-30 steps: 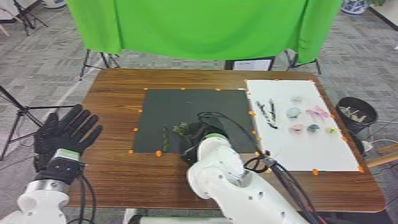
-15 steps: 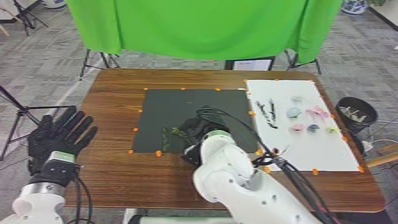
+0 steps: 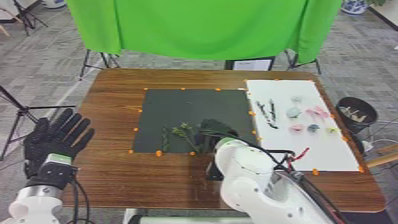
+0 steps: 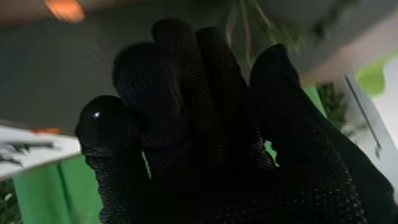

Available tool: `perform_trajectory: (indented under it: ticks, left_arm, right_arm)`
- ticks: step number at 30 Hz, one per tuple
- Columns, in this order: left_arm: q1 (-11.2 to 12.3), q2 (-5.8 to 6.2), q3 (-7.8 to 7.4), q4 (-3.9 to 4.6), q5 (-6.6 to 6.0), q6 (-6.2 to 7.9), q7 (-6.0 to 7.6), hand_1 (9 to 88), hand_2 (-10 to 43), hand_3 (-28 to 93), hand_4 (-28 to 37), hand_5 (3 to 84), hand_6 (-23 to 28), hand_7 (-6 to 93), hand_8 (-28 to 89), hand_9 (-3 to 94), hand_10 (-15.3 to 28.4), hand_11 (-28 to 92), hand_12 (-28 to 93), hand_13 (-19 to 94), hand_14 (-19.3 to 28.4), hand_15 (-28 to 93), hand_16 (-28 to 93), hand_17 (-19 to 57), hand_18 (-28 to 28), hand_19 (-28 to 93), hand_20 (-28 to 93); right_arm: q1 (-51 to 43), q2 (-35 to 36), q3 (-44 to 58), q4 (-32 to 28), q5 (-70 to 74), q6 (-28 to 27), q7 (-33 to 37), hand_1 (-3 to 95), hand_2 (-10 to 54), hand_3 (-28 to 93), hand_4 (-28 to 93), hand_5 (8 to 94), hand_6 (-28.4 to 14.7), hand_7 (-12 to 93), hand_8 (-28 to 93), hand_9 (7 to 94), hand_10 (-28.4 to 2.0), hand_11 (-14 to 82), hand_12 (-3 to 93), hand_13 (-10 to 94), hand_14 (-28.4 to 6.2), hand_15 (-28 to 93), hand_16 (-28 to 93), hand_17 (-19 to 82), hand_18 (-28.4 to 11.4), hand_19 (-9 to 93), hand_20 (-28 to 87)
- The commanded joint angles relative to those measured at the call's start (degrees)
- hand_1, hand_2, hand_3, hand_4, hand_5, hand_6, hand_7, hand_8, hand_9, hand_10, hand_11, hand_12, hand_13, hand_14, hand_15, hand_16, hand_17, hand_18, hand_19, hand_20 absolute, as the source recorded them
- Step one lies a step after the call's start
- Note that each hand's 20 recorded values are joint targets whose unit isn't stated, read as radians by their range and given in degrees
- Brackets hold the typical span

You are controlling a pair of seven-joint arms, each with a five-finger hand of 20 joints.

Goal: Arrange flowers

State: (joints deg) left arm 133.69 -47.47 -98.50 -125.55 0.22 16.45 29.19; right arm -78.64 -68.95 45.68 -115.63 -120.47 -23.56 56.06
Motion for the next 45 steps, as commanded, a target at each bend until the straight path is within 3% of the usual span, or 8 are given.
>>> perform_trajectory:
  ticks: [1,18,27,32,35,37,42,45]
  left_arm:
    - [0.70,-0.42,0.27,-0.18,-0.04,-0.74,-0.11,25.7,15.7,73,-28.3,47.8,9.7,13.6,-7,40.4,15.9,20,13,29,16.7,39,-7,-6.9,16.4,39,13]
    - [0.86,-1.28,0.32,0.16,-0.16,-0.46,-0.52,25.7,16.0,73,-28.3,47.7,9.6,13.7,-7,40.5,15.9,20,13,29,16.8,39,-7,-6.9,16.4,39,13]
    - [1.59,-1.54,-0.29,-0.23,0.08,-0.62,0.13,25.7,16.1,73,-28.3,47.7,9.6,13.9,-7,40.5,16.0,20,13,29,16.8,39,-7,-6.9,16.4,39,13]
    - [1.33,-1.49,-0.10,-0.46,0.37,-1.20,0.13,25.7,16.1,73,-28.3,47.7,9.6,13.9,-7,40.5,16.0,20,13,29,16.7,39,-7,-6.9,16.4,39,13]
    - [0.66,-1.34,0.37,-0.33,0.69,-1.34,0.19,25.6,16.1,73,-28.3,47.7,9.7,13.8,-7,40.4,16.0,20,13,29,16.7,39,-7,-6.9,16.4,39,13]
    - [0.20,-1.16,1.00,-0.20,0.79,-1.67,0.81,25.6,16.0,73,-28.3,47.7,9.7,13.7,-7,40.4,16.0,20,13,29,16.7,39,-7,-6.9,16.4,39,13]
    - [-1.33,-0.79,1.69,0.00,1.22,-2.22,0.08,25.5,15.6,73,-28.3,47.6,9.6,13.7,-7,40.4,16.0,20,13,29,16.7,39,-7,-6.9,16.3,39,13]
    - [-3.07,-0.22,2.43,0.59,2.85,-1.72,-0.83,25.6,15.6,73,-28.3,47.6,9.6,13.7,-7,40.3,15.9,20,13,29,16.7,39,-7,-6.9,16.4,39,13]
  right_arm:
    - [-0.87,-0.59,-0.97,1.41,1.76,0.06,0.63,27.7,18.7,80,-9,74.6,-9.1,10,-9,80.7,-21.1,21.4,22.1,76,-15.9,64,35,49,-27.3,93,39]
    - [-1.53,-0.48,-1.33,-0.09,1.85,-0.37,0.19,26.8,18.3,79,-8,75.2,-8.5,11,-9,81.0,-20.9,21.1,22.6,77,-16.1,63,34,48,-27.3,93,39]
    - [0.05,5.71,4.44,-3.49,-7.81,9.81,-1.01,27.5,11.0,74,-11,75.5,-8.6,13,-8,80.4,-21.2,20.0,21.7,77,-15.8,60,33,48,-27.4,93,37]
    - [3.73,9.58,7.46,1.95,-13.79,17.27,-0.13,30.4,-3.8,66,-17,68.7,-9.5,11,-8,74.9,-21.0,17.3,19.9,76,-15.1,61,34,49,-27.2,93,40]
    - [6.66,10.49,9.04,7.08,-11.40,15.14,1.15,30.8,-8.4,65,-18,63.8,-11.0,10,-8,69.4,-21.8,15.6,18.6,74,-15.1,62,32,48,-27.0,93,41]
    - [8.46,11.08,9.39,10.48,-8.19,14.43,1.97,30.4,-9.4,64,-20,59.9,-12.9,8,-7,64.2,-23.0,13.7,17.4,73,-15.3,62,31,48,-26.9,93,41]
    - [11.51,12.07,8.52,16.74,-5.28,12.84,2.73,29.6,-9.5,59,-25,55.0,-16.7,5,-7,56.8,-25.2,11.3,16.2,71,-15.4,63,28,47,-26.9,93,40]
    - [12.12,12.27,7.94,18.76,-4.17,10.55,3.13,30.5,-9.5,58,-27,55.1,-16.7,5,-7,56.7,-25.1,11.3,16.1,70,-15.4,64,28,47,-26.7,93,40]
